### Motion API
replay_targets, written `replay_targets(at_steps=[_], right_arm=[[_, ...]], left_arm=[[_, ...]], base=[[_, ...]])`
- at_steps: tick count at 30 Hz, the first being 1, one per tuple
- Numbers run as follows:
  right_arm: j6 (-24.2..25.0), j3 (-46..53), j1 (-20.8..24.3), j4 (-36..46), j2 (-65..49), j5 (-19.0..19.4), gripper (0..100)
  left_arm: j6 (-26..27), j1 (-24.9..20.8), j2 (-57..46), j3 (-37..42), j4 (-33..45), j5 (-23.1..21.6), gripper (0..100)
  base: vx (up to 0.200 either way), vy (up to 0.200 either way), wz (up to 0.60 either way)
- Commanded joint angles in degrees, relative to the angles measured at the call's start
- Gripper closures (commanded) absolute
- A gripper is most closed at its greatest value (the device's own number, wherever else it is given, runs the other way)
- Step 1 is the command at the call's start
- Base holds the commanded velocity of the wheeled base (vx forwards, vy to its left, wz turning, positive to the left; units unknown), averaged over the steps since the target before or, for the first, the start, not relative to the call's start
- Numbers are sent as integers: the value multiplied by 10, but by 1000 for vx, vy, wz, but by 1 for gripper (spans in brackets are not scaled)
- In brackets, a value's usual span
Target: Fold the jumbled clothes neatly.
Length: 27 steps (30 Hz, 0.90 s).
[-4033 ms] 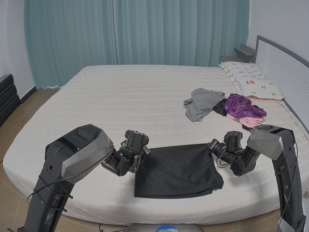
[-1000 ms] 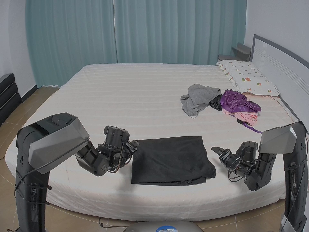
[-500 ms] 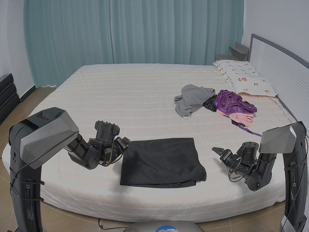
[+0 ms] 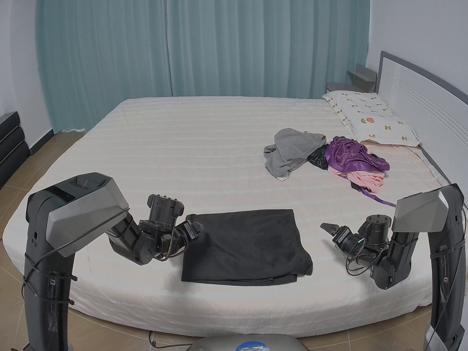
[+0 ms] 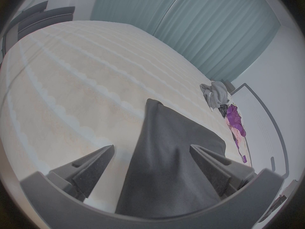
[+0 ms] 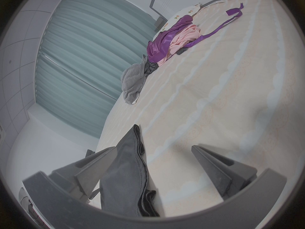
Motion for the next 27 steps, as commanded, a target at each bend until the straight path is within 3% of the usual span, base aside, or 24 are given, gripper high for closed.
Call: replay_targets(at_steps=[1,12,13,27], right_arm=[[0,0,1,0,1,0,0],[0,0,1,0,1,0,0],[0,0,1,0,1,0,0],[0,0,1,1,1,0,0]], left_arm=[[3,-4,22,-7,-2,-1,0],[6,-21,43,-37,-6,3,0],[6,-21,43,-37,-6,3,100],[0,-20,41,-34,-5,7,100]], base=[[0,0,0],[0,0,0],[0,0,0],[0,0,0]])
